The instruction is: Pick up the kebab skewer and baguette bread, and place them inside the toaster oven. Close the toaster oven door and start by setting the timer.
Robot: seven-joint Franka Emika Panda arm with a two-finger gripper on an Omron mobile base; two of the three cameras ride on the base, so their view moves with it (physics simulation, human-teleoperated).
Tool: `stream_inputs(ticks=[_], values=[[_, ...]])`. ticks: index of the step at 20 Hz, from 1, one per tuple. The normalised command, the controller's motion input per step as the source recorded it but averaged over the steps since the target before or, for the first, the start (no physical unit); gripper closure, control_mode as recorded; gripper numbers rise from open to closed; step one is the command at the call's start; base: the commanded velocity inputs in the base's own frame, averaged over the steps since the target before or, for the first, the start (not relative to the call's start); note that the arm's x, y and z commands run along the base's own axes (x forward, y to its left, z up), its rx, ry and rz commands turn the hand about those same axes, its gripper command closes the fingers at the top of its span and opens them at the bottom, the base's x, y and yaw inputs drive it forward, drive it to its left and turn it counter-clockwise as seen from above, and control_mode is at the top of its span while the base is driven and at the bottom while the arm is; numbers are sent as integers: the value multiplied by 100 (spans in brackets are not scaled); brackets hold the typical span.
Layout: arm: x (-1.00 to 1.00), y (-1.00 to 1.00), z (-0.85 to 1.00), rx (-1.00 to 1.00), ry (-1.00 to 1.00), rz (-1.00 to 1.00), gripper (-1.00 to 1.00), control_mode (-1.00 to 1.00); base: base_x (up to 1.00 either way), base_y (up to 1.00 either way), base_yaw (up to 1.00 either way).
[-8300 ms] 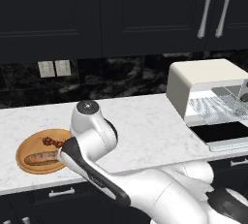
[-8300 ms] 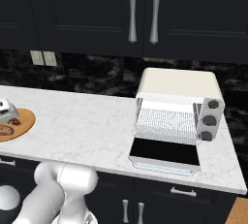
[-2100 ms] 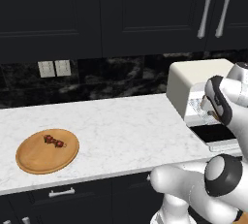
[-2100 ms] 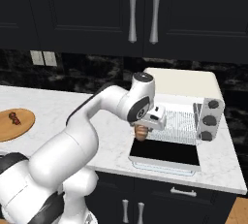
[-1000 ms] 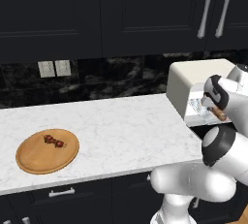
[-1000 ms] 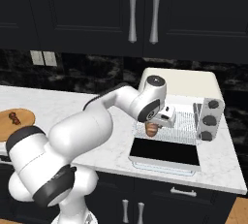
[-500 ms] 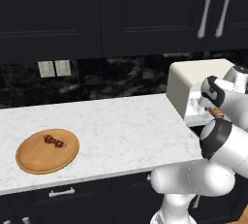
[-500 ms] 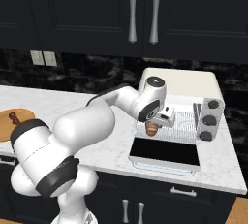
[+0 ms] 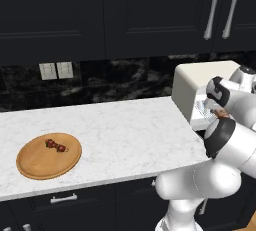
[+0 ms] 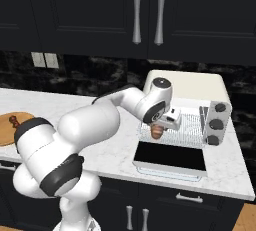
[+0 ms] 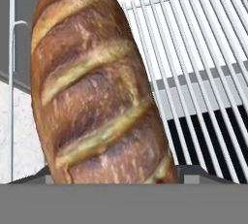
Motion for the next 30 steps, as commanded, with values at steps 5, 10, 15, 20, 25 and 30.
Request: stream_inputs(ticks=[5,10,15,20,25,30], values=[[-46,7,-29,0,-2,0,-100,-100,0,0,0],[-30,0,-17,0,-5,0,-100,-100,0,0,0],[-3,1,4,0,-1,-1,-100,-100,0,0,0],[-2,15,29,0,0,-1,-100,-100,0,0,0],[-69,64,89,-8,0,0,-100,-100,0,0,0],[-98,100,36,-19,0,0,-100,-100,0,0,0]])
